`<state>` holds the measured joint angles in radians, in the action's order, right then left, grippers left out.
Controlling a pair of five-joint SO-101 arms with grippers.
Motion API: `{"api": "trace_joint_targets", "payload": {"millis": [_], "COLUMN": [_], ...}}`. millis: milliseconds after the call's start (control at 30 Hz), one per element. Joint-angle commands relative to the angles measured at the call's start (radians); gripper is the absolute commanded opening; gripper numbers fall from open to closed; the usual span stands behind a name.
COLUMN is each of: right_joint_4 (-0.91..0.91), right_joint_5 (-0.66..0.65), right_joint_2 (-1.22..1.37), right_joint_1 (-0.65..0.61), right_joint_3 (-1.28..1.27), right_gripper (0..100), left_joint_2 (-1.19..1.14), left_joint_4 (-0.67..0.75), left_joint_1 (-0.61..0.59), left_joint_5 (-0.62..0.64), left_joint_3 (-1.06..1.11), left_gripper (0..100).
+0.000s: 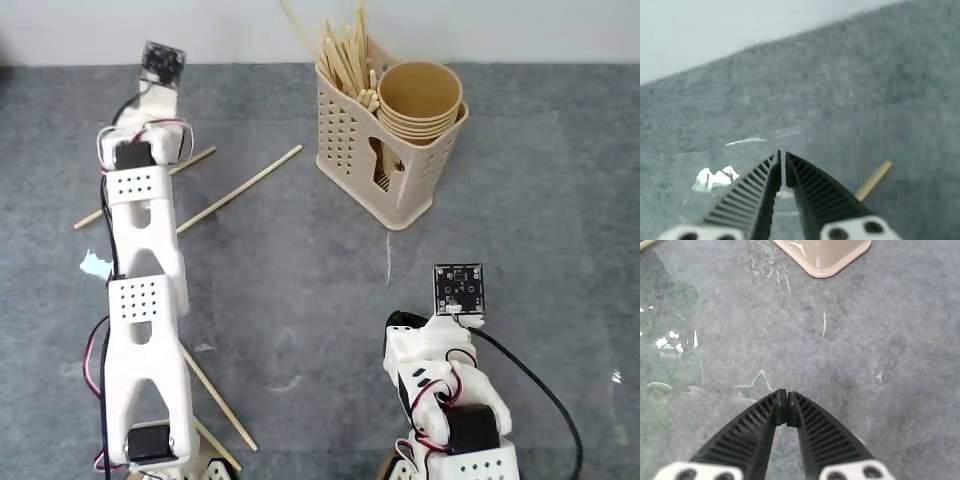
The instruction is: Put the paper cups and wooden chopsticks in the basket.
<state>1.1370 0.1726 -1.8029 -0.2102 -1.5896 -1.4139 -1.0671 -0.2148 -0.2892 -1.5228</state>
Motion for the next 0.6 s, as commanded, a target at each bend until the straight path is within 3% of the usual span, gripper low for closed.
{"api": "trace_joint_targets", "payload": {"millis": [0,233,400,567], "right_joint_4": [-0.018,-0.018,-0.018,-0.018], "right_joint_5": [0.000,0.000,0.000,0.000], "right_joint_2": [-0.010,-0.010,-0.010,-0.010], "right_joint_1": [-0.004,-0.004,-0.002,-0.001], "right_joint_3": [0.006,0.006,0.006,0.006], "right_gripper": [1.5,1.5,1.5,1.5], "left_joint_2": [0.005,-0.009,-0.003,0.000], "left_joint_4": [-0.037,-0.209,-0.407,-0.574], "left_joint_1": [0.003,0.034,0.077,0.129], "left_joint_5": [-0.094,-0.245,-0.358,-0.404], "left_joint_3": [-0.007,-0.007,-0.007,-0.033], "left_gripper": [1,1,1,1]}}
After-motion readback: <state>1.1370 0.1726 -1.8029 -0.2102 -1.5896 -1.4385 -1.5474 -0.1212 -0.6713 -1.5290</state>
